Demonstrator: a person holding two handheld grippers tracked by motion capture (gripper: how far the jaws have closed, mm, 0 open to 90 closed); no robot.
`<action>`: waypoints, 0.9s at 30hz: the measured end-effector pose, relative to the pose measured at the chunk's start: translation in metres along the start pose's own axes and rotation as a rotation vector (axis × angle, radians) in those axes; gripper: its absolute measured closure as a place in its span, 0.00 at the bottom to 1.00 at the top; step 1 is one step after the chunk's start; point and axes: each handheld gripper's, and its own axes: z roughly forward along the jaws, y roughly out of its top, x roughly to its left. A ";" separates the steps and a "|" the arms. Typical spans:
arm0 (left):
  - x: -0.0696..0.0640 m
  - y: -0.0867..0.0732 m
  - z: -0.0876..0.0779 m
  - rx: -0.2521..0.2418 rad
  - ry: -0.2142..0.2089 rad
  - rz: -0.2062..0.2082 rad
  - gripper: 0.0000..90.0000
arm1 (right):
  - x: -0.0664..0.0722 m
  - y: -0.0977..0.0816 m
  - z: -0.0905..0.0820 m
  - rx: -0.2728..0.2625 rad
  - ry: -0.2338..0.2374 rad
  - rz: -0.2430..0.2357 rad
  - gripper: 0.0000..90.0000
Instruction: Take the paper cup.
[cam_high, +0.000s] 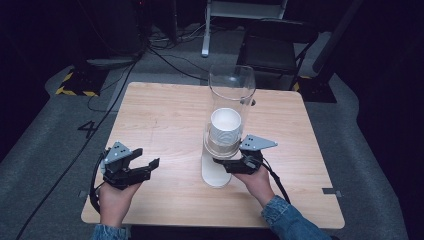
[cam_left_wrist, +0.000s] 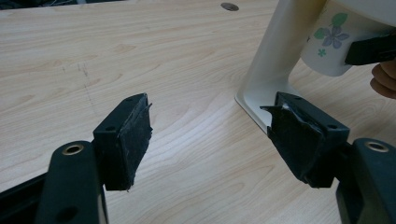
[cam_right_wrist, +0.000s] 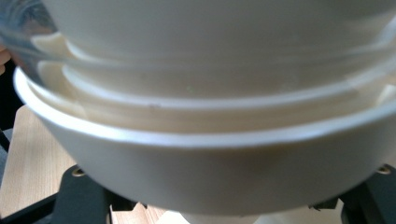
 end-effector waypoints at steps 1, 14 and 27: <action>0.000 0.000 0.001 -0.001 0.000 0.001 0.33 | 0.000 0.000 0.000 0.003 0.001 0.000 0.34; -0.001 0.002 0.002 -0.004 -0.020 -0.005 0.33 | -0.003 -0.006 0.000 -0.017 0.019 -0.042 0.35; -0.002 0.002 0.004 0.001 -0.025 0.002 0.33 | -0.005 -0.008 0.000 -0.016 0.033 -0.054 0.35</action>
